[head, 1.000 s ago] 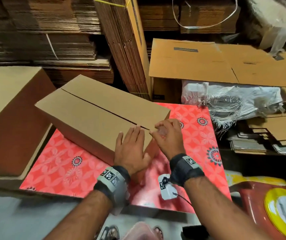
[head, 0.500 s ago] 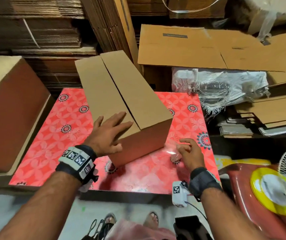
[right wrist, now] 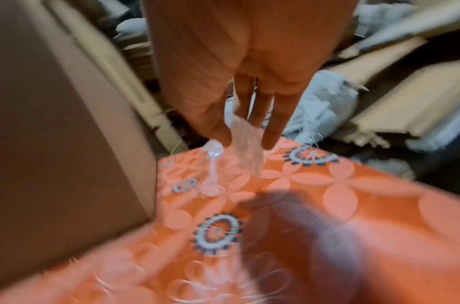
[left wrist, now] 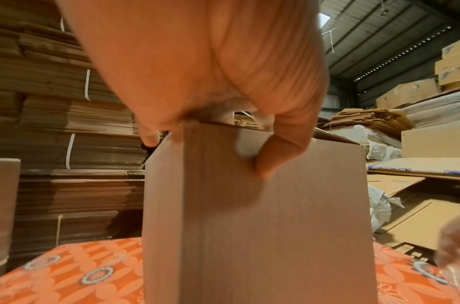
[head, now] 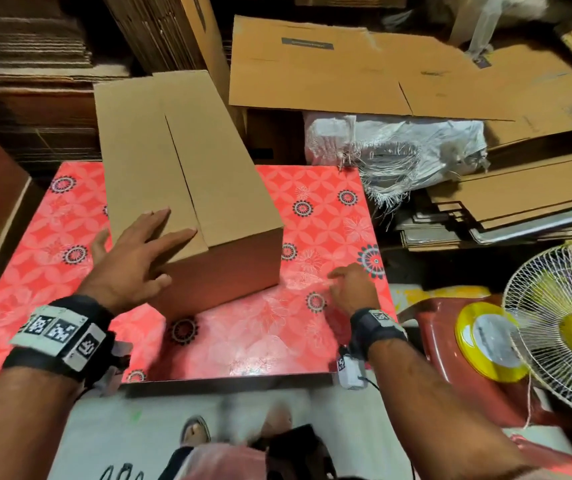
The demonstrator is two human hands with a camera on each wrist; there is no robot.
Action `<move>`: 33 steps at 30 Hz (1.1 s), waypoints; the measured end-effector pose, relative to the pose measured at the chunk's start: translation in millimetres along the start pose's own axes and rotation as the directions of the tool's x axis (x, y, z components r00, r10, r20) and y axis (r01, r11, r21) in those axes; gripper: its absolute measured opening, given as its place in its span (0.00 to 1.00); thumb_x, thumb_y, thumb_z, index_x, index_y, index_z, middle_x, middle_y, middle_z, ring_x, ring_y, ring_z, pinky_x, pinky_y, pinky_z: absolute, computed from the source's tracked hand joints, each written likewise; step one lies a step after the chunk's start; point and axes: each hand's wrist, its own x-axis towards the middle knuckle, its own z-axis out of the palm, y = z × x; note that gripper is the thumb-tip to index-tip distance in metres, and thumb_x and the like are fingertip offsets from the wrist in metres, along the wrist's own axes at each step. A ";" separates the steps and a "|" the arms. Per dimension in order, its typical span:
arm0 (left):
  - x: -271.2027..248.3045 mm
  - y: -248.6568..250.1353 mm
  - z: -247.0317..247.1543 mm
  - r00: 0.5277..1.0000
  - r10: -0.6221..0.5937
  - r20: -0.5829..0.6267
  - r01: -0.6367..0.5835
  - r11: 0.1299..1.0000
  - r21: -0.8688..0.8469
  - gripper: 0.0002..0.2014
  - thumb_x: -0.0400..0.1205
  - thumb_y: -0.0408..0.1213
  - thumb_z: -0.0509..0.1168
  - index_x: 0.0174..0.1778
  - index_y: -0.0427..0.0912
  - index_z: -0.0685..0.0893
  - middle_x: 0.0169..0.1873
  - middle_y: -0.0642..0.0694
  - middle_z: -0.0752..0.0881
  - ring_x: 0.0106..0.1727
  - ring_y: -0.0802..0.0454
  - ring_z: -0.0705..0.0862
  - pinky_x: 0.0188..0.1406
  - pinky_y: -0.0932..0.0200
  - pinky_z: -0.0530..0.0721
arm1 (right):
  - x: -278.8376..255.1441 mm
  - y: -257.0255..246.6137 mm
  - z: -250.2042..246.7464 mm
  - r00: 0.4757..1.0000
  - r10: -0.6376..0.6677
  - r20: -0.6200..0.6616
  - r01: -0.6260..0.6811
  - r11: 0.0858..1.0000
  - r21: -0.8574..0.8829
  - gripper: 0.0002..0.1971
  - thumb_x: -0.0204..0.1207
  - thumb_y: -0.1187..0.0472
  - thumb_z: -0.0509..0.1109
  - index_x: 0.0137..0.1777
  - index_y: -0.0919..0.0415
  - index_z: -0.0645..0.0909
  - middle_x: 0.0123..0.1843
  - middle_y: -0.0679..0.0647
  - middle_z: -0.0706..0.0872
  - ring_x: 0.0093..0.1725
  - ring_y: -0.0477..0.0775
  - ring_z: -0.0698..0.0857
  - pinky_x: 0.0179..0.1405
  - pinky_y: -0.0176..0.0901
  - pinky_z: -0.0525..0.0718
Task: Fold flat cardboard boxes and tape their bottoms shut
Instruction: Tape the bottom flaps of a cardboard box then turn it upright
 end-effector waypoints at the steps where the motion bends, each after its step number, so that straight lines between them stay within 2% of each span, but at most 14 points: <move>1: -0.9 1.0 3.2 1.000 -0.004 -0.025 0.003 1.000 -0.012 0.48 0.70 0.37 0.79 0.81 0.76 0.65 0.89 0.54 0.54 0.89 0.49 0.54 0.76 0.26 0.51 | 5.3 1.3 -0.4 0.999 -0.042 -0.008 0.041 0.996 -0.080 0.19 0.73 0.67 0.71 0.64 0.60 0.88 0.60 0.63 0.85 0.62 0.66 0.82 0.63 0.55 0.82; 3: -1.3 5.3 6.9 0.998 -0.016 -0.057 0.014 0.999 -0.035 0.43 0.69 0.42 0.75 0.79 0.74 0.68 0.89 0.54 0.57 0.89 0.48 0.56 0.74 0.23 0.53 | 12.8 0.5 2.2 0.996 -0.091 -0.006 0.089 0.983 -0.160 0.19 0.73 0.71 0.73 0.65 0.64 0.84 0.57 0.64 0.83 0.59 0.69 0.81 0.52 0.60 0.86; 5: -0.7 8.6 7.7 0.997 -0.016 -0.070 0.013 0.998 -0.055 0.41 0.68 0.45 0.70 0.79 0.72 0.69 0.88 0.53 0.58 0.89 0.48 0.56 0.74 0.20 0.55 | 18.0 3.8 7.5 0.991 -0.135 -0.023 0.126 0.965 -0.228 0.16 0.67 0.70 0.80 0.55 0.67 0.84 0.50 0.65 0.83 0.50 0.69 0.84 0.38 0.57 0.86; 6: -0.6 9.0 7.6 0.998 -0.018 -0.065 0.014 0.998 -0.064 0.41 0.69 0.43 0.72 0.80 0.70 0.70 0.88 0.53 0.58 0.89 0.48 0.55 0.74 0.19 0.54 | 20.0 7.3 8.1 0.992 -0.120 -0.027 0.108 0.957 -0.271 0.12 0.71 0.69 0.78 0.53 0.67 0.84 0.50 0.64 0.83 0.50 0.68 0.83 0.40 0.57 0.85; 8: -2.2 7.5 6.8 0.999 -0.027 -0.047 0.024 0.997 -0.071 0.43 0.70 0.38 0.76 0.81 0.69 0.71 0.89 0.54 0.56 0.89 0.48 0.53 0.75 0.18 0.51 | 15.2 20.5 13.3 0.990 -0.131 -0.057 0.099 0.915 -0.391 0.12 0.81 0.65 0.66 0.63 0.65 0.82 0.59 0.63 0.83 0.57 0.67 0.82 0.52 0.59 0.84; 10: -3.8 8.4 5.5 0.999 -0.020 -0.034 0.018 0.997 -0.079 0.41 0.69 0.42 0.71 0.81 0.70 0.70 0.89 0.55 0.56 0.89 0.49 0.52 0.76 0.18 0.50 | -4.2 42.7 29.0 0.993 -0.112 0.045 0.121 0.937 -0.328 0.15 0.75 0.71 0.70 0.61 0.72 0.83 0.64 0.68 0.84 0.62 0.71 0.81 0.55 0.63 0.87; 13: -4.1 10.3 4.2 0.999 -0.028 -0.032 0.025 0.995 -0.094 0.41 0.66 0.46 0.66 0.80 0.70 0.71 0.89 0.57 0.55 0.89 0.51 0.51 0.77 0.19 0.49 | -37.4 84.3 59.7 0.972 -0.182 0.148 0.227 0.888 -0.399 0.13 0.70 0.72 0.75 0.55 0.71 0.85 0.60 0.68 0.86 0.63 0.71 0.77 0.58 0.61 0.86; 15: -4.0 11.5 4.5 0.999 -0.038 -0.038 0.034 0.994 -0.103 0.41 0.66 0.46 0.65 0.80 0.70 0.72 0.88 0.58 0.55 0.89 0.53 0.51 0.78 0.20 0.49 | -52.6 88.4 64.2 0.979 -0.166 0.122 0.198 0.924 -0.328 0.14 0.71 0.71 0.72 0.57 0.67 0.85 0.61 0.65 0.87 0.63 0.70 0.81 0.61 0.58 0.86; 17: -3.7 12.4 4.8 0.998 -0.043 -0.043 0.038 0.993 -0.116 0.40 0.66 0.46 0.65 0.79 0.70 0.72 0.88 0.58 0.56 0.89 0.53 0.51 0.78 0.19 0.49 | -57.4 81.2 60.4 0.976 -0.199 0.083 0.215 0.929 -0.300 0.19 0.69 0.72 0.70 0.61 0.63 0.81 0.59 0.62 0.86 0.59 0.69 0.84 0.56 0.55 0.84; 19: -1.8 13.6 4.7 0.998 -0.048 -0.048 0.041 0.991 -0.126 0.40 0.66 0.45 0.65 0.78 0.69 0.73 0.88 0.57 0.57 0.89 0.53 0.52 0.77 0.19 0.50 | -57.4 73.0 57.6 0.977 -0.196 0.082 0.211 0.940 -0.267 0.29 0.68 0.68 0.69 0.73 0.61 0.74 0.69 0.64 0.83 0.64 0.69 0.83 0.57 0.55 0.84; 22: -1.2 12.6 5.3 0.997 -0.034 -0.064 0.028 0.995 -0.097 0.40 0.65 0.46 0.66 0.78 0.68 0.73 0.87 0.61 0.58 0.89 0.52 0.55 0.76 0.19 0.54 | -53.2 74.0 62.8 0.983 -0.093 0.157 0.140 0.934 -0.328 0.45 0.73 0.46 0.60 0.88 0.66 0.57 0.90 0.67 0.57 0.87 0.67 0.63 0.80 0.62 0.73; 24: -1.1 11.2 6.6 0.997 -0.024 -0.072 0.019 0.997 -0.077 0.40 0.65 0.46 0.66 0.78 0.68 0.73 0.86 0.64 0.57 0.88 0.51 0.56 0.75 0.19 0.56 | -53.3 74.5 69.6 0.977 -0.014 0.211 0.108 0.891 -0.441 0.48 0.78 0.32 0.48 0.90 0.67 0.51 0.92 0.64 0.49 0.91 0.64 0.47 0.88 0.66 0.56; 27: 0.3 9.5 7.4 0.999 -0.013 -0.053 0.012 0.999 -0.030 0.40 0.64 0.46 0.66 0.78 0.68 0.73 0.87 0.58 0.60 0.89 0.49 0.56 0.75 0.19 0.56 | -54.2 70.6 78.8 0.967 0.059 0.247 0.072 0.869 -0.489 0.52 0.80 0.25 0.44 0.90 0.66 0.39 0.92 0.61 0.37 0.90 0.58 0.34 0.87 0.63 0.36; 33: 4.3 -2.7 0.8 0.997 0.063 0.051 -0.060 0.997 -0.047 0.40 0.65 0.45 0.65 0.78 0.69 0.73 0.87 0.61 0.58 0.89 0.52 0.52 0.76 0.17 0.48 | -46.5 69.5 74.1 0.927 0.124 0.353 0.067 0.873 -0.482 0.57 0.78 0.23 0.49 0.89 0.64 0.30 0.90 0.60 0.28 0.89 0.58 0.29 0.87 0.68 0.36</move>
